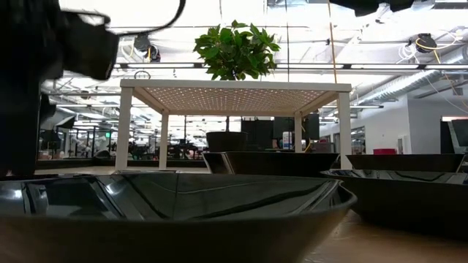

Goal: Pick & Place Mini shaped plates
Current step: Stack the black square plate on top of the black square plate on the shelf

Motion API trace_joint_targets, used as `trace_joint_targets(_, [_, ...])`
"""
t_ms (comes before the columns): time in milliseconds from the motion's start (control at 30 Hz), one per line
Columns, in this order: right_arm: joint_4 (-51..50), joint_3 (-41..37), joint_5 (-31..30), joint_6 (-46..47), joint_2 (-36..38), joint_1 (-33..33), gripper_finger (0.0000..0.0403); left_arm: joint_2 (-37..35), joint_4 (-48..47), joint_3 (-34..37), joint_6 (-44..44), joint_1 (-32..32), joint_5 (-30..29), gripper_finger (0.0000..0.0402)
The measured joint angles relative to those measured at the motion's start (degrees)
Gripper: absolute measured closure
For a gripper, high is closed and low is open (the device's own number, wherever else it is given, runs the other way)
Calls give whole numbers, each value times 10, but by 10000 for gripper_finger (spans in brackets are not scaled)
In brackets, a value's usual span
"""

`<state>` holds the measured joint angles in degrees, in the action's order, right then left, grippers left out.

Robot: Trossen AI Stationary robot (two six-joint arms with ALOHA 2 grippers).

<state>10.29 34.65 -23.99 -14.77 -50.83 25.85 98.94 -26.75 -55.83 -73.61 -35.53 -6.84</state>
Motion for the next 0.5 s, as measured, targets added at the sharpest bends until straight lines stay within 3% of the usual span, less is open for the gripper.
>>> trace_joint_targets(500, [15, -10, 2, 1, 0, 0, 269, 19, -1, 0, -4, 27, 14, 165])
